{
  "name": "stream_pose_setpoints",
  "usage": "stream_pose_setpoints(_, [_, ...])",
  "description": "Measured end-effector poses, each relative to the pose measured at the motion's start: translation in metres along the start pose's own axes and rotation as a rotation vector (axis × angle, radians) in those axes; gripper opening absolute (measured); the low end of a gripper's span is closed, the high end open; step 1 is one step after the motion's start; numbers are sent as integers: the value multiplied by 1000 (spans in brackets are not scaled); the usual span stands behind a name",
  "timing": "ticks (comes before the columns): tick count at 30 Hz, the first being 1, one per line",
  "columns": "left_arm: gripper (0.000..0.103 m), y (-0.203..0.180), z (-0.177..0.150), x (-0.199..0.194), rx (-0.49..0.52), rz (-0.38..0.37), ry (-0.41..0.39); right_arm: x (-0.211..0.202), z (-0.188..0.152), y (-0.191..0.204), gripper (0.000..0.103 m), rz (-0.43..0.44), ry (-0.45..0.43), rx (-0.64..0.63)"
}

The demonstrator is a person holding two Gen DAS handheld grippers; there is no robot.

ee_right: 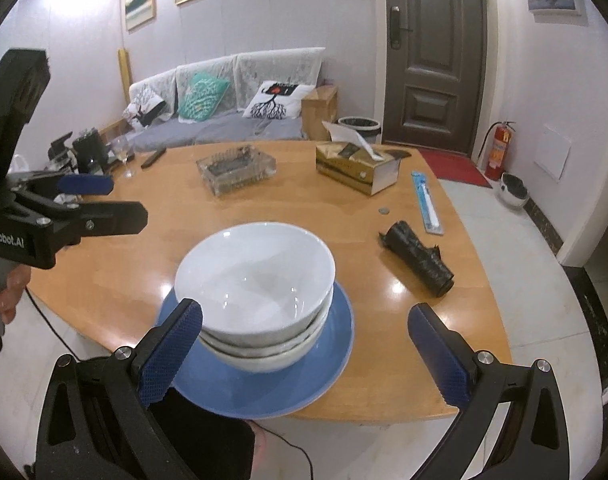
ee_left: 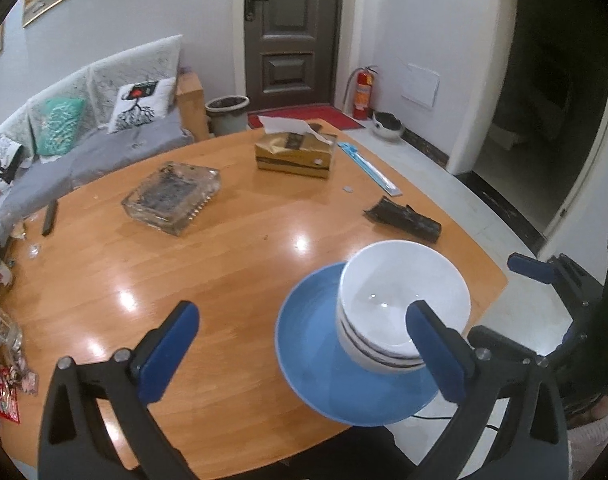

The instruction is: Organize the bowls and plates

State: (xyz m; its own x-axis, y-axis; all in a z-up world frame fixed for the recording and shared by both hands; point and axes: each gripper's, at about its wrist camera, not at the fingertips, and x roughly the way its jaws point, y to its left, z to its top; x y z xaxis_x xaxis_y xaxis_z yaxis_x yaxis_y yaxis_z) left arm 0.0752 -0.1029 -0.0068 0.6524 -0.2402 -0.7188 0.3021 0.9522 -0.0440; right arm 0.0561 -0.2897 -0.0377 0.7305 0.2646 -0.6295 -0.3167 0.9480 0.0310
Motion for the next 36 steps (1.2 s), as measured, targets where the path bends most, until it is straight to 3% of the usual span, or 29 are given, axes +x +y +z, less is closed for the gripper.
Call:
stream_pose_setpoints(15, [102,26,-8,-34,-88,142,-127,-11,21,8,102,8,-90,9])
stream_pose_setpoints(27, [102,46,-14,-64,-164,194,-215,-17,41,26,102,36,-148,-1])
stream_pose_setpoints(36, [102,55,-17,-90,-181,289,-320,-35,53,33,102,39,-242,-3])
